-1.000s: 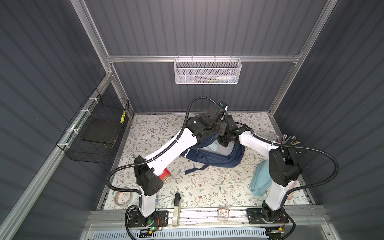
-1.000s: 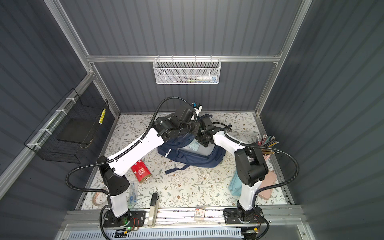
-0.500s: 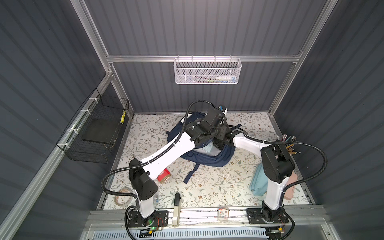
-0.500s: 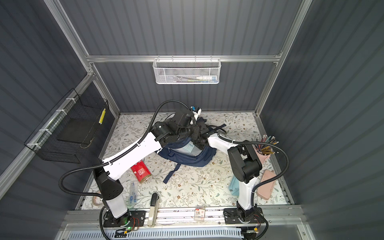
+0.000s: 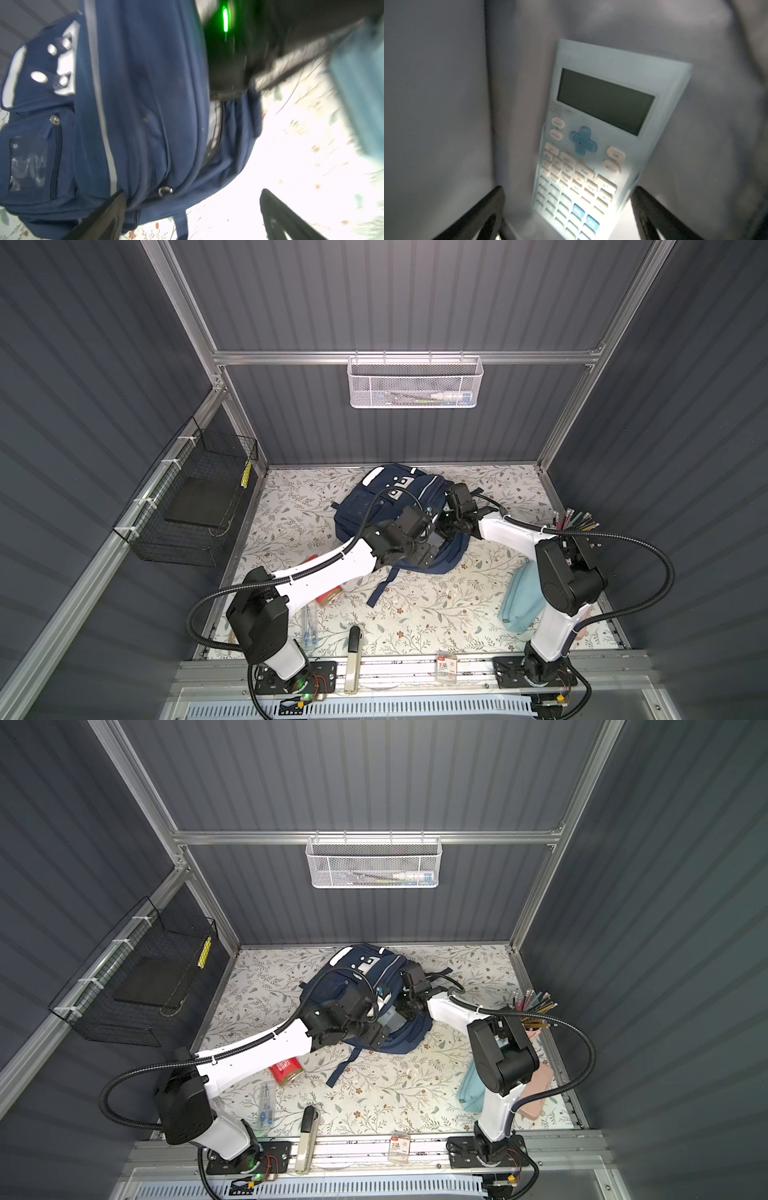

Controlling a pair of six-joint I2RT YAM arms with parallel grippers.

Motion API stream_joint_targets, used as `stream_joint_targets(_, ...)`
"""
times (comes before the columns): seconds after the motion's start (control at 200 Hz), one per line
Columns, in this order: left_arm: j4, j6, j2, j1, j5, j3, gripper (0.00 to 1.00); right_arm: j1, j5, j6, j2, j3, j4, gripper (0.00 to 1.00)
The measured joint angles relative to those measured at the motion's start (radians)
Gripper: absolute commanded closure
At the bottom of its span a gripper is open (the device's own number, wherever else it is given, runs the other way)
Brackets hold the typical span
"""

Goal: Pack the student bag

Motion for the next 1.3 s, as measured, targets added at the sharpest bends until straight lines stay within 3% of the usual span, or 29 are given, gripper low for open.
stream_joint_targets(0.075, 0.025, 0.031, 0.023, -0.015, -0.061, -0.018, 0.01, -0.004, -0.01, 0.004, 0.002, -0.005, 0.023, 0.08)
stream_joint_targets(0.145, 0.039, 0.049, 0.069, -0.024, -0.133, 0.013, 0.15, -0.008, -0.018, 0.012, 0.002, -0.018, 0.048, 0.09)
stream_joint_targets(0.18, 0.041, 0.051, 0.095, -0.024, -0.169, 0.037, 0.33, -0.008, -0.022, 0.016, 0.002, -0.024, 0.06, 0.09)
stream_joint_targets(0.2, 0.048, 0.045, 0.108, -0.023, -0.191, 0.05, 0.55, -0.008, -0.023, 0.016, 0.002, -0.027, 0.064, 0.09)
stream_joint_targets(0.23, 0.056, 0.044, 0.122, -0.023, -0.216, 0.064, 1.0, -0.008, -0.024, 0.018, 0.002, -0.032, 0.07, 0.1)
stream_joint_targets(0.36, 0.064, 0.039, 0.13, -0.019, -0.283, 0.109, 1.0, -0.008, -0.026, 0.019, 0.002, -0.05, 0.1, 0.14)
stream_joint_targets(0.48, 0.008, 0.029, 0.13, -0.016, -0.301, 0.196, 1.0, -0.007, -0.026, 0.03, 0.002, -0.075, 0.138, 0.25)
stream_joint_targets(0.85, -0.089, 0.03, 0.129, -0.003, -0.203, 0.348, 1.0, 0.025, -0.013, 0.003, 0.051, -0.022, 0.172, 0.48)
stream_joint_targets(1.126, -0.082, 0.019, 0.122, 0.028, -0.175, 0.347, 1.0, 0.056, -0.002, -0.033, 0.145, 0.137, 0.13, 0.5)
stream_joint_targets(1.241, -0.066, -0.013, 0.086, 0.074, -0.087, 0.319, 1.0, 0.06, 0.01, -0.015, 0.162, 0.156, 0.135, 0.52)
stream_joint_targets(1.301, -0.057, -0.036, 0.064, 0.111, -0.027, 0.303, 1.0, 0.067, 0.021, 0.0, 0.178, 0.171, 0.148, 0.48)
